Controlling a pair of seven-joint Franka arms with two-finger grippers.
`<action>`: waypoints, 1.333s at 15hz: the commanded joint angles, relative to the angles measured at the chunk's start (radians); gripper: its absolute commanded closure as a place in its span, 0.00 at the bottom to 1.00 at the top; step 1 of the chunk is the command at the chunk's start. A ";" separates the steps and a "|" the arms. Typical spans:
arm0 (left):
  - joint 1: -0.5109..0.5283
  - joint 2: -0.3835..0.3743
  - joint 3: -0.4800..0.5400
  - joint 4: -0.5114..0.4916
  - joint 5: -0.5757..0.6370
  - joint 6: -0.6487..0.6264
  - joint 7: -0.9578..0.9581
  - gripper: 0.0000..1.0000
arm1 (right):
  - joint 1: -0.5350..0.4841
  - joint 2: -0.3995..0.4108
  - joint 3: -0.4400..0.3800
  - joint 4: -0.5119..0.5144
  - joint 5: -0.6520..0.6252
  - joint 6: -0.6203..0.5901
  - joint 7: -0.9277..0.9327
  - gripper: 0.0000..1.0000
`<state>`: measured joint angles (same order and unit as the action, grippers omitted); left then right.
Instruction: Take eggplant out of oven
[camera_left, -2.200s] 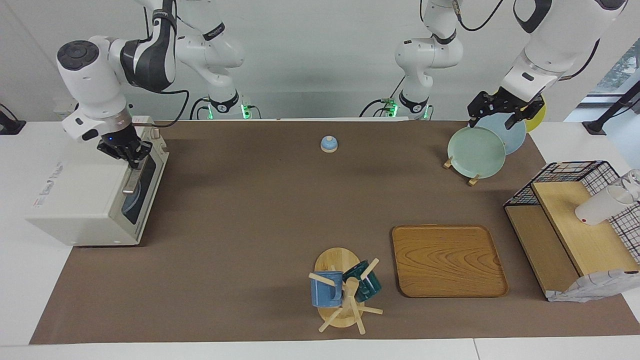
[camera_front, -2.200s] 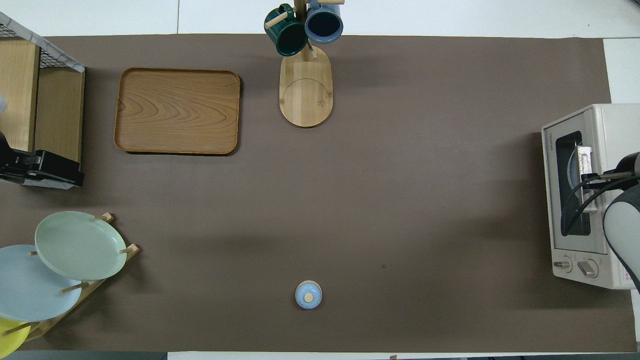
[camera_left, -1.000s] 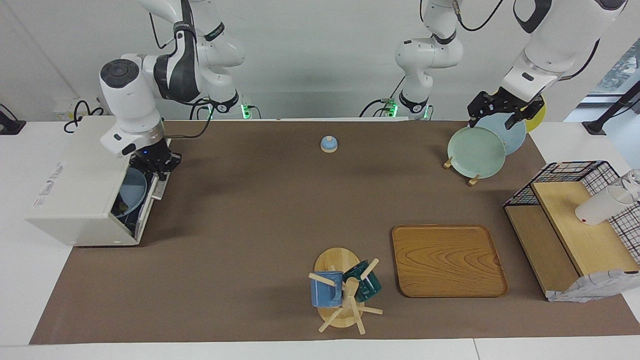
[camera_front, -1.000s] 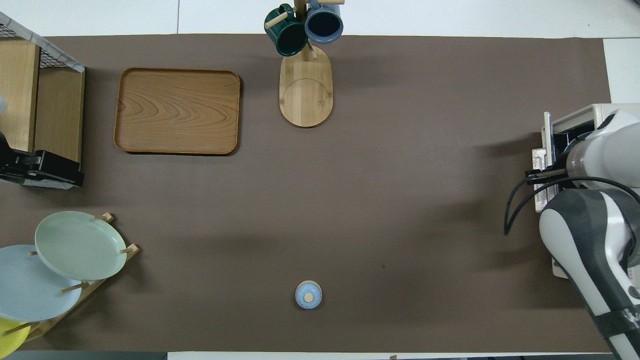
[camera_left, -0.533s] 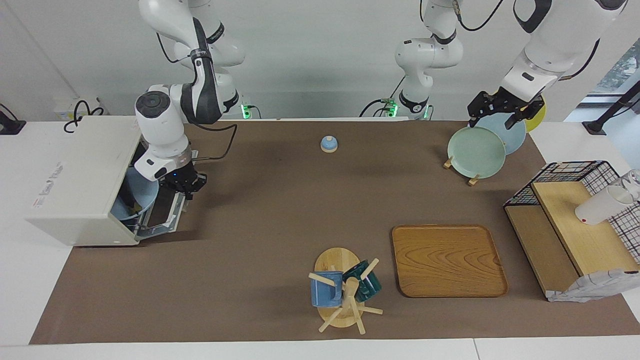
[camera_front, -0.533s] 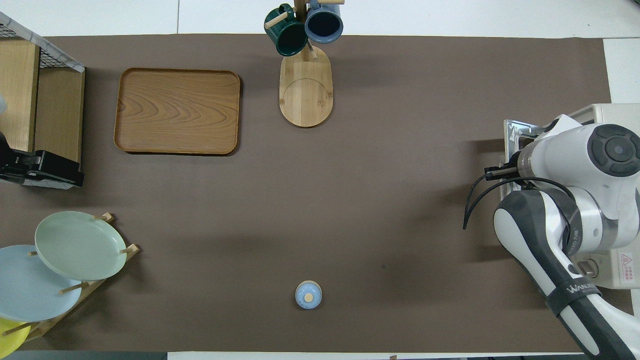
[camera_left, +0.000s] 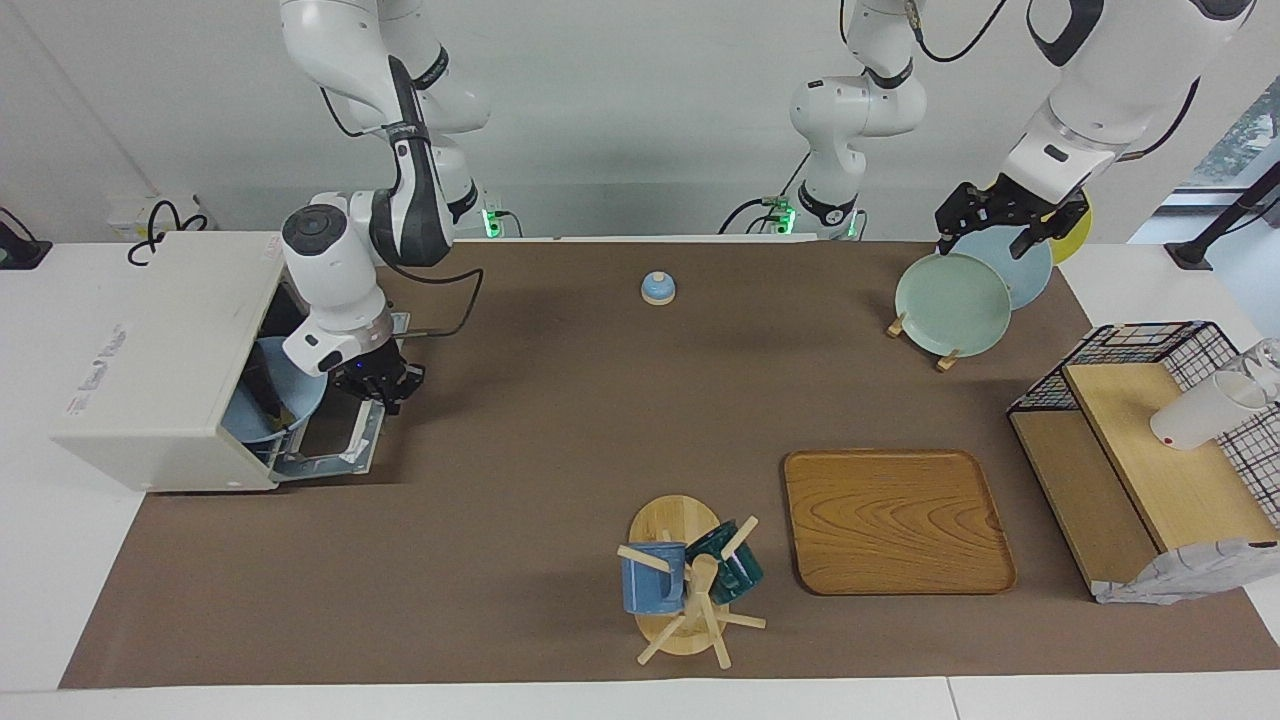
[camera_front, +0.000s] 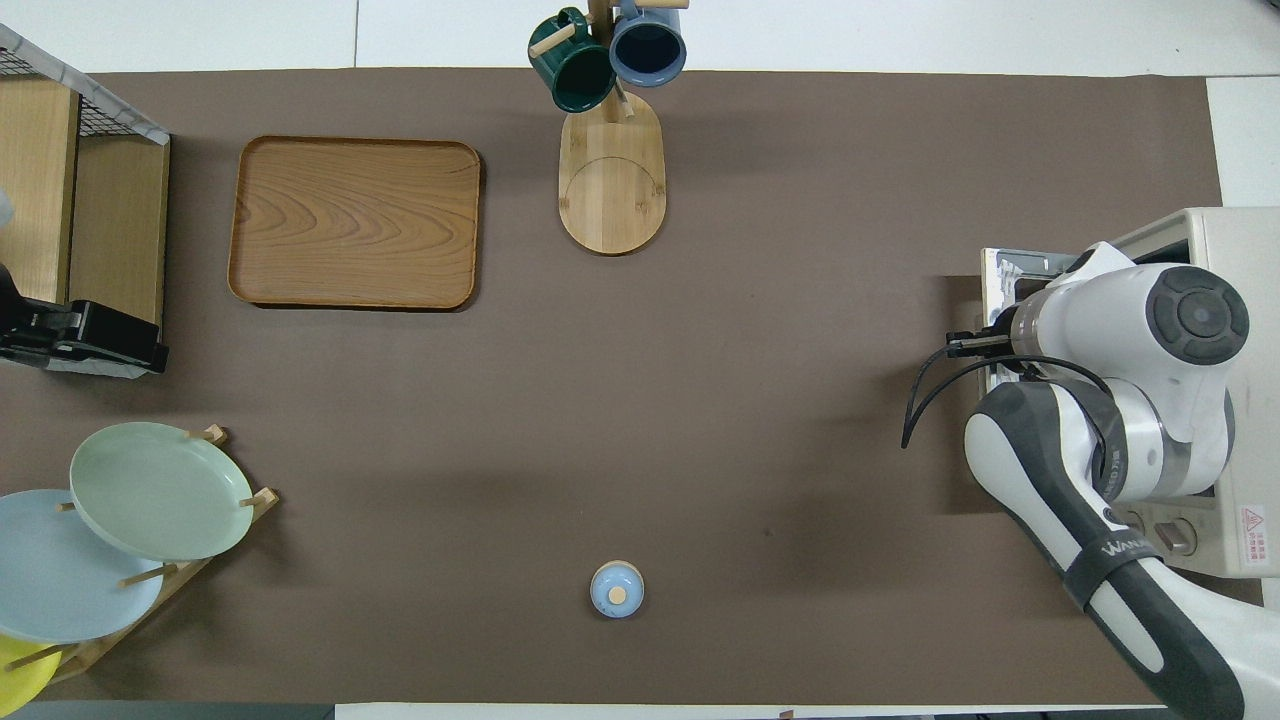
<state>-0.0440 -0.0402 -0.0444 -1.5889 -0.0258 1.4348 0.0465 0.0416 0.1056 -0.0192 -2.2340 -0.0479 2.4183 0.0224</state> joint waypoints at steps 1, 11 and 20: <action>0.006 -0.006 0.000 0.009 -0.003 -0.020 -0.004 0.00 | -0.017 0.023 -0.019 -0.007 0.013 0.036 0.004 1.00; 0.006 -0.006 0.000 0.009 -0.003 -0.020 -0.004 0.00 | 0.053 0.020 -0.011 -0.015 0.141 0.019 0.040 1.00; 0.006 -0.006 -0.002 0.009 -0.003 -0.020 -0.005 0.00 | 0.021 -0.098 -0.024 0.188 -0.043 -0.422 0.042 0.28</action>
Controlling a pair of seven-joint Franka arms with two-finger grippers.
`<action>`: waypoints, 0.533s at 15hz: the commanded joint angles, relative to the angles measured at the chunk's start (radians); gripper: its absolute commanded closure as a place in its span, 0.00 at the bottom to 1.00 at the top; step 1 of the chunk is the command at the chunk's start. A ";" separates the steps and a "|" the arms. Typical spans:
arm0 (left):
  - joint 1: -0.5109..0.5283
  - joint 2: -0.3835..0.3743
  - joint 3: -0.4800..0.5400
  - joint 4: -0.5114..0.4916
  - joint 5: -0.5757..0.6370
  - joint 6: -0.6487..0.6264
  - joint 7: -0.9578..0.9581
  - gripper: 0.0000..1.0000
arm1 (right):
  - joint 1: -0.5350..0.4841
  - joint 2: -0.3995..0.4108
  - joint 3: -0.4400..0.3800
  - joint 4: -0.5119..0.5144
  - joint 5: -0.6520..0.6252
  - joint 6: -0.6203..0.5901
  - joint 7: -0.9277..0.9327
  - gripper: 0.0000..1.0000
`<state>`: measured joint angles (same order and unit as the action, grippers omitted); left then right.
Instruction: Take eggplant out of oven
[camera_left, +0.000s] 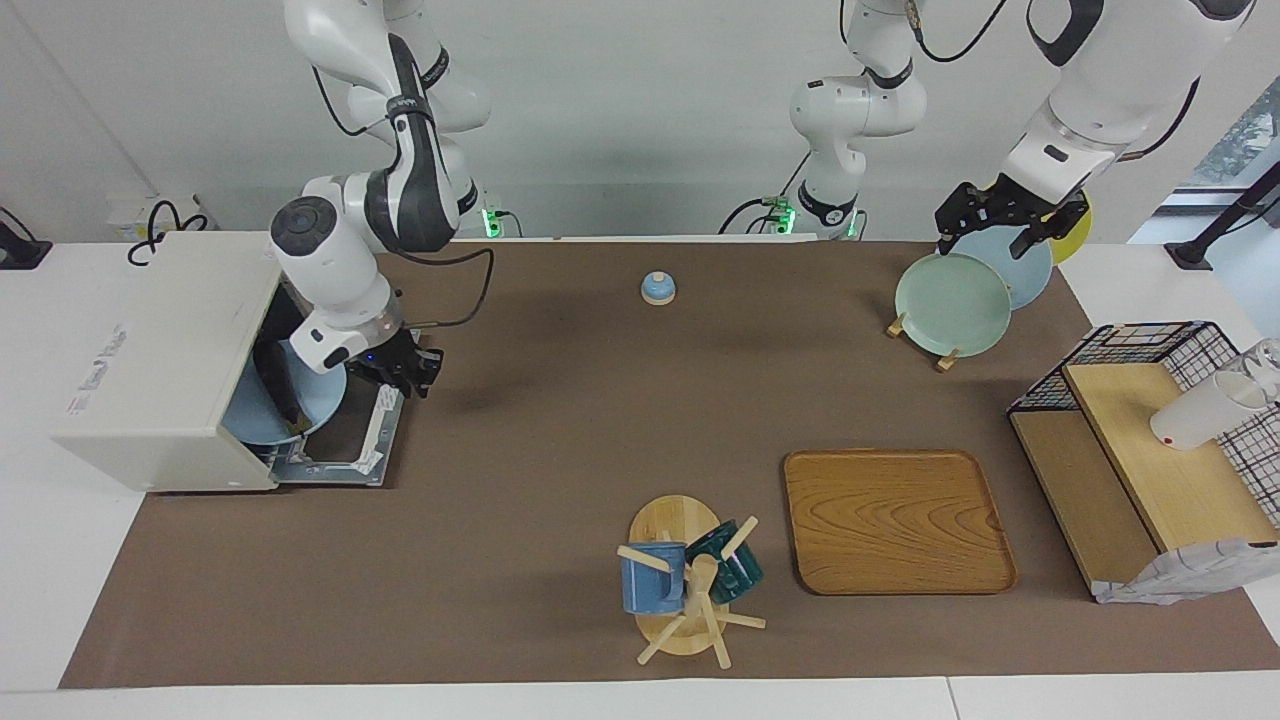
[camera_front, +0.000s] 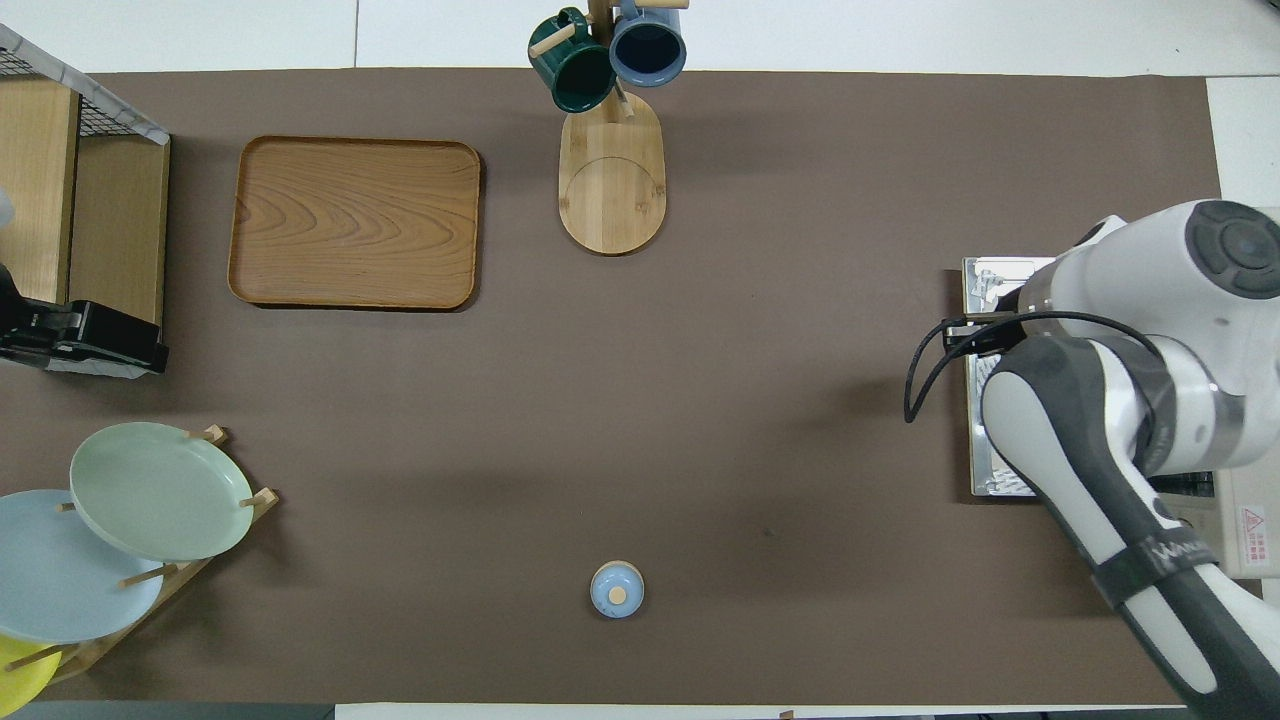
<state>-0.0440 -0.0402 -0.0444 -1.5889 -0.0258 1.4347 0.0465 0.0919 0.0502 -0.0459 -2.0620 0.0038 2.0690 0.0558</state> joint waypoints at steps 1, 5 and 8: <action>0.006 -0.006 -0.002 0.009 -0.003 -0.020 -0.004 0.00 | -0.044 -0.044 0.003 0.016 -0.126 -0.079 0.007 0.30; 0.006 -0.006 -0.002 0.007 -0.003 -0.020 -0.004 0.00 | -0.089 -0.068 0.004 -0.053 -0.139 -0.023 0.006 0.38; 0.001 -0.006 -0.002 0.009 -0.003 -0.019 -0.004 0.00 | -0.124 -0.078 0.004 -0.119 -0.139 0.065 -0.048 0.38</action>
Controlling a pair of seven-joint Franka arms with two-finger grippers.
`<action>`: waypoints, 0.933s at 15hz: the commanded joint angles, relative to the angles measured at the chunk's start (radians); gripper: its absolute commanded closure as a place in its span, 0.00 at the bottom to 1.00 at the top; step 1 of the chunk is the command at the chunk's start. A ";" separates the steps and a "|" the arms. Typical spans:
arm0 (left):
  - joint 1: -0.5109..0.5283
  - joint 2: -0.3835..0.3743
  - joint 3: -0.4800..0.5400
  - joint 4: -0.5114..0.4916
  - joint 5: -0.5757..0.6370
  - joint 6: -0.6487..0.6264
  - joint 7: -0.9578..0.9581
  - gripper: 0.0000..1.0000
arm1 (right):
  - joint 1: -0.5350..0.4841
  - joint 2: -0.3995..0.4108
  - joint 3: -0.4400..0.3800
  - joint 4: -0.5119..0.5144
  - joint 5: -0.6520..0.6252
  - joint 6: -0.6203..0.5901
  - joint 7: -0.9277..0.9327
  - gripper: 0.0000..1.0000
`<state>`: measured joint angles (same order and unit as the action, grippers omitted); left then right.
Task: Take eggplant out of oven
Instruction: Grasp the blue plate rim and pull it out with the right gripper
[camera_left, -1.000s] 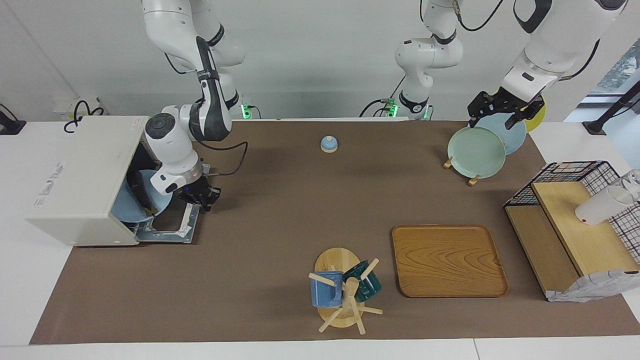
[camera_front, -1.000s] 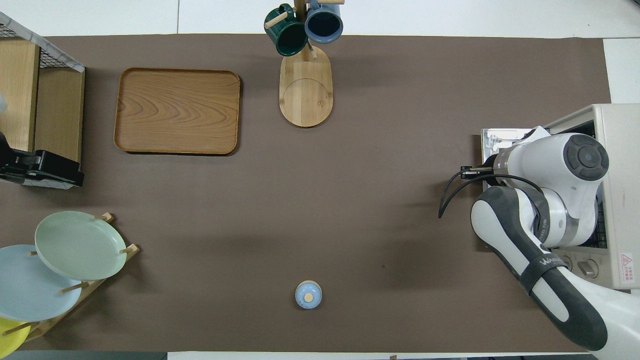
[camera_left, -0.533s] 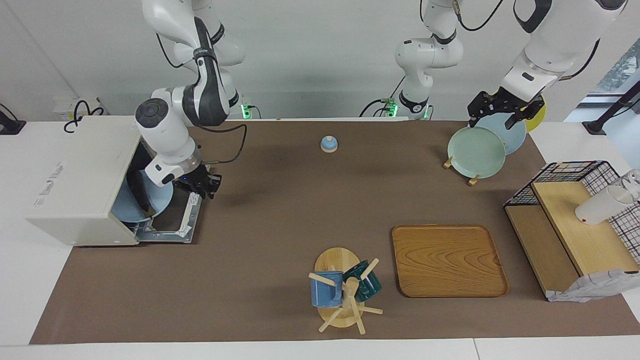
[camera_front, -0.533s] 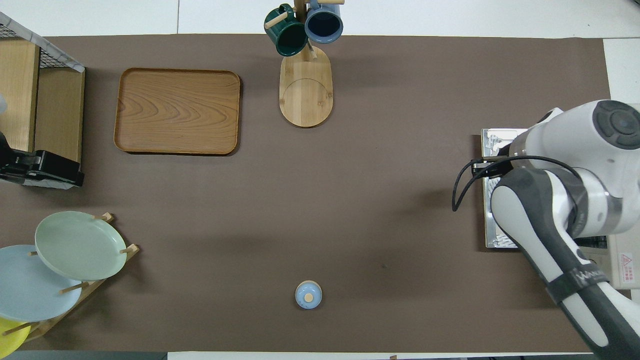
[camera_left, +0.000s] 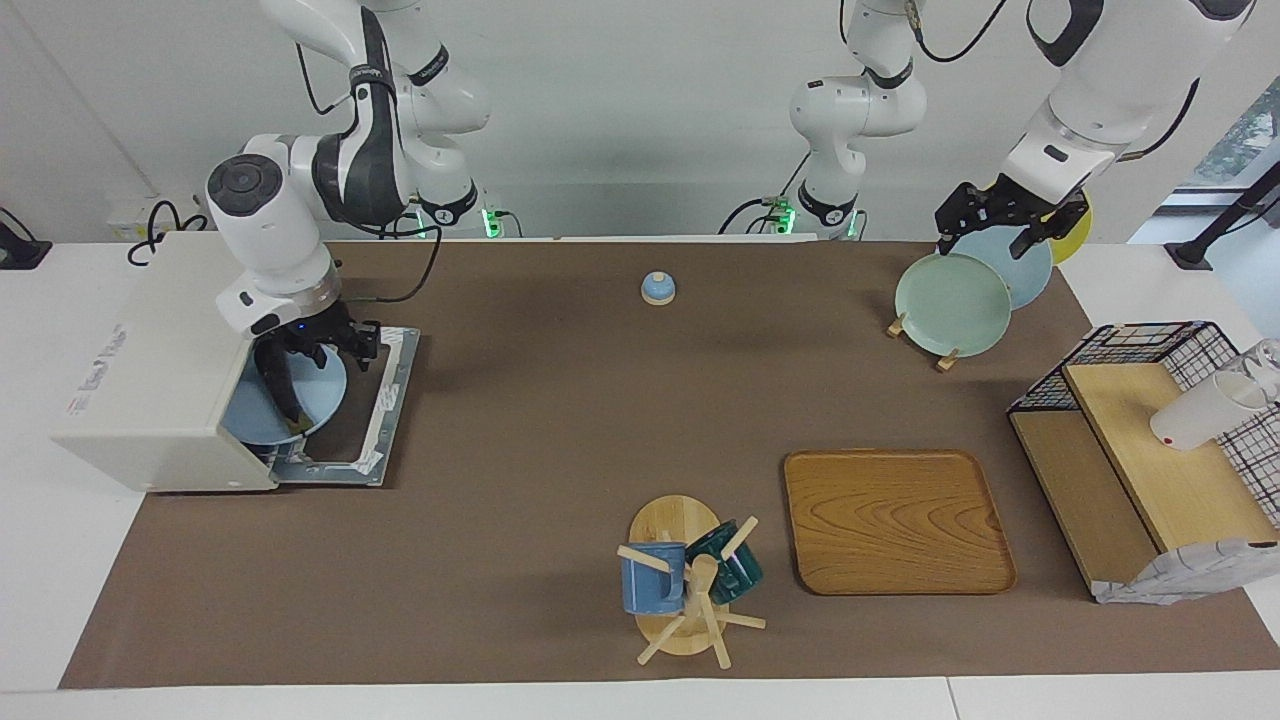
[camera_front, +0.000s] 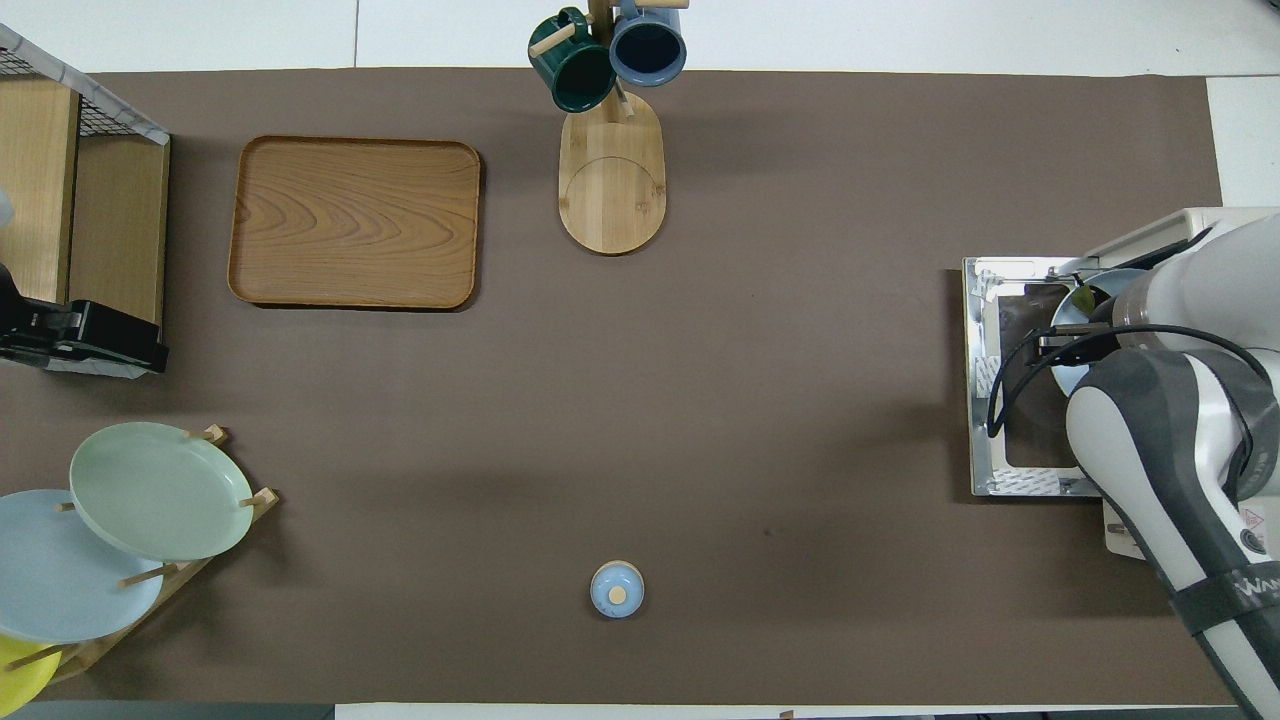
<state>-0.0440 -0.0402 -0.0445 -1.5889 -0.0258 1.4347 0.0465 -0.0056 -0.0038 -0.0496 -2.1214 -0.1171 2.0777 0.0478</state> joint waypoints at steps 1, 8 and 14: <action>0.001 -0.006 -0.001 0.009 -0.003 -0.022 -0.005 0.00 | -0.034 -0.022 0.008 -0.067 -0.018 0.074 -0.078 0.38; 0.006 -0.006 0.002 0.007 -0.003 -0.016 -0.008 0.00 | -0.039 -0.010 0.008 -0.140 -0.018 0.182 -0.077 0.56; 0.009 -0.006 0.002 0.006 -0.003 -0.014 0.003 0.00 | -0.040 -0.015 0.007 -0.166 -0.018 0.220 -0.115 0.82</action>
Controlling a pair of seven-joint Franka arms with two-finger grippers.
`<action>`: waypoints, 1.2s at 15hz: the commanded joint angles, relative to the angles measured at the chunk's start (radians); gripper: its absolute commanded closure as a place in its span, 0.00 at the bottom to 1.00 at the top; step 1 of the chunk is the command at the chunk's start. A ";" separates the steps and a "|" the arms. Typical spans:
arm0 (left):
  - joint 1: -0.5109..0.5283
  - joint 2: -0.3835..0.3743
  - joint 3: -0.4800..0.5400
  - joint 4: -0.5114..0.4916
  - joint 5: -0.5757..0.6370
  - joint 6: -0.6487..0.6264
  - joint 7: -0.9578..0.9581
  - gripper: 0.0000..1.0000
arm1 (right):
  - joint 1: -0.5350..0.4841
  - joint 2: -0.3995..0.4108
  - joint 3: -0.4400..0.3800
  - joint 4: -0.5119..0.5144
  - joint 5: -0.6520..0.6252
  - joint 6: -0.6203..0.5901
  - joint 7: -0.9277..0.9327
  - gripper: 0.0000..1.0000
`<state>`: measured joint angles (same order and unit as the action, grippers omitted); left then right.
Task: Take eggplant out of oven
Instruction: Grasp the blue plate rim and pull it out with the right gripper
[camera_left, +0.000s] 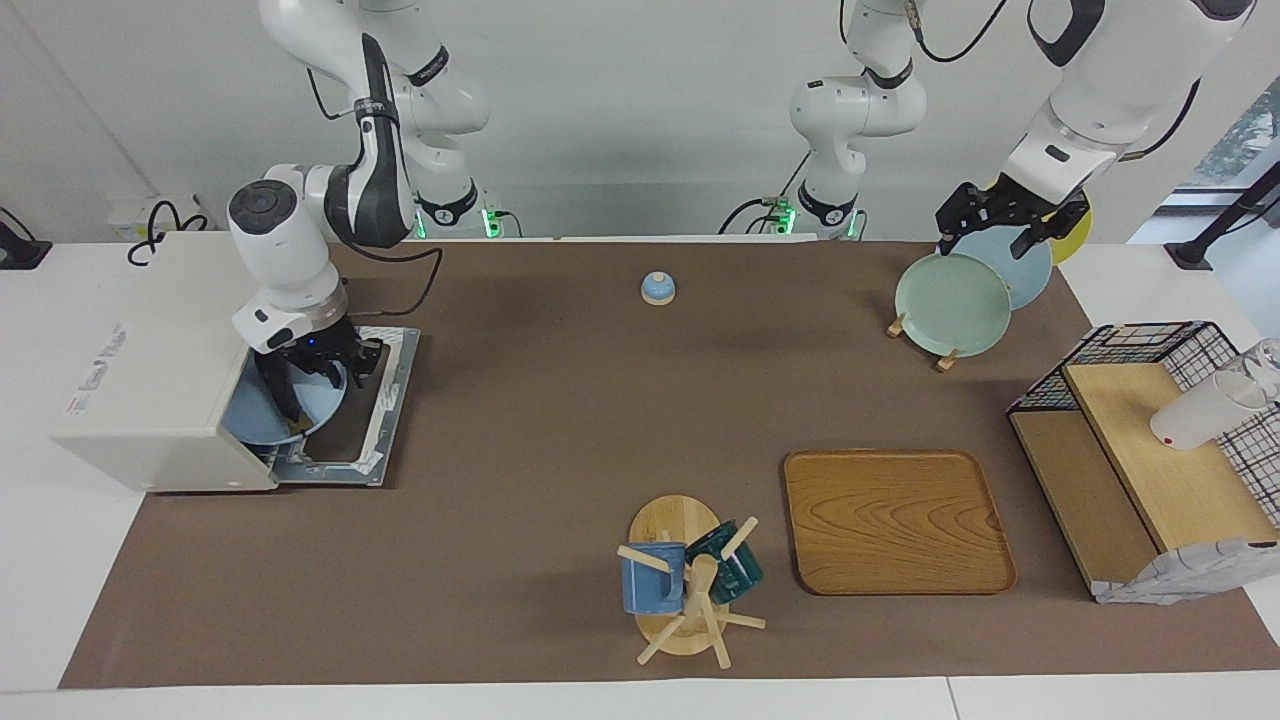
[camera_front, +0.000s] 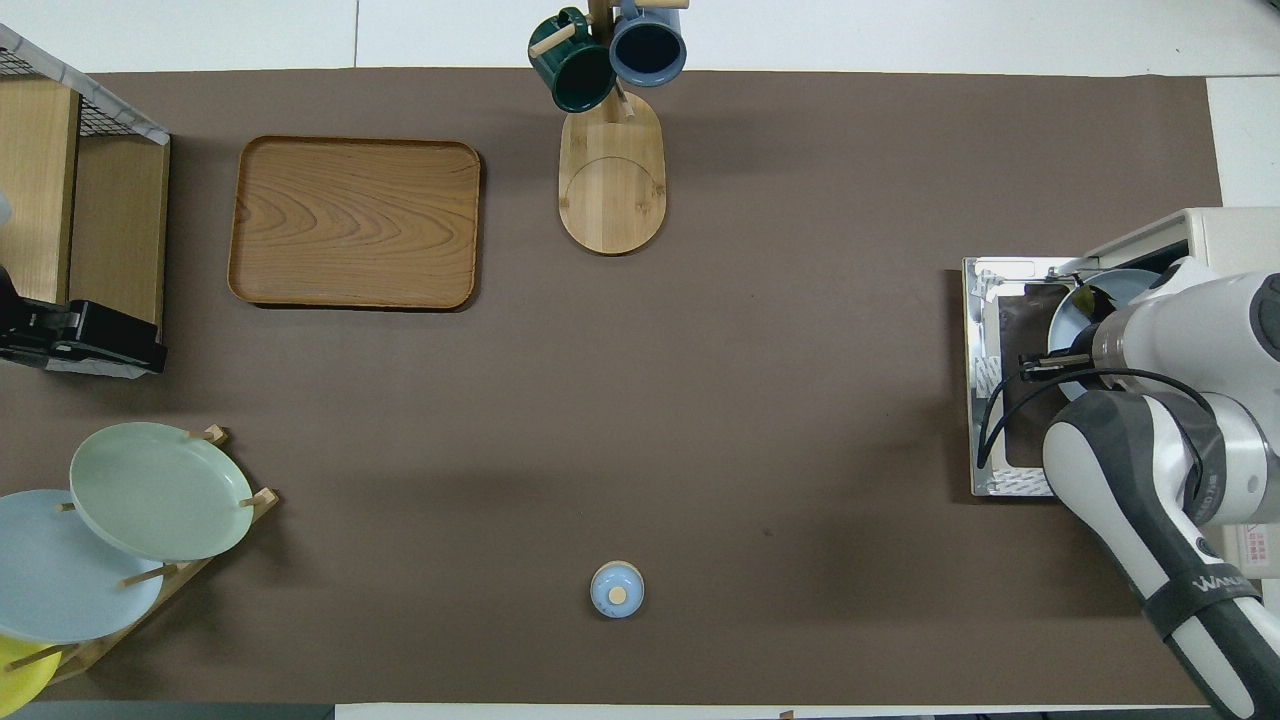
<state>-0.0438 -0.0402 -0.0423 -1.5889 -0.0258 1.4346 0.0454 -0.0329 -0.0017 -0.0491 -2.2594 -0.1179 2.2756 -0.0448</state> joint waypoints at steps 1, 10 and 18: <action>0.008 -0.006 -0.001 0.006 -0.003 -0.013 0.002 0.00 | -0.013 -0.017 0.006 -0.029 -0.017 0.022 -0.024 0.86; 0.008 -0.004 -0.001 0.006 -0.003 0.012 -0.001 0.00 | 0.117 0.008 0.020 0.118 -0.135 -0.200 -0.005 1.00; 0.010 -0.004 0.001 0.006 -0.003 0.021 -0.009 0.00 | 0.494 0.068 0.020 0.276 -0.178 -0.390 0.379 1.00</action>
<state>-0.0431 -0.0402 -0.0406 -1.5889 -0.0258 1.4436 0.0431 0.3939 0.0153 -0.0253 -2.0482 -0.2807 1.9237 0.2467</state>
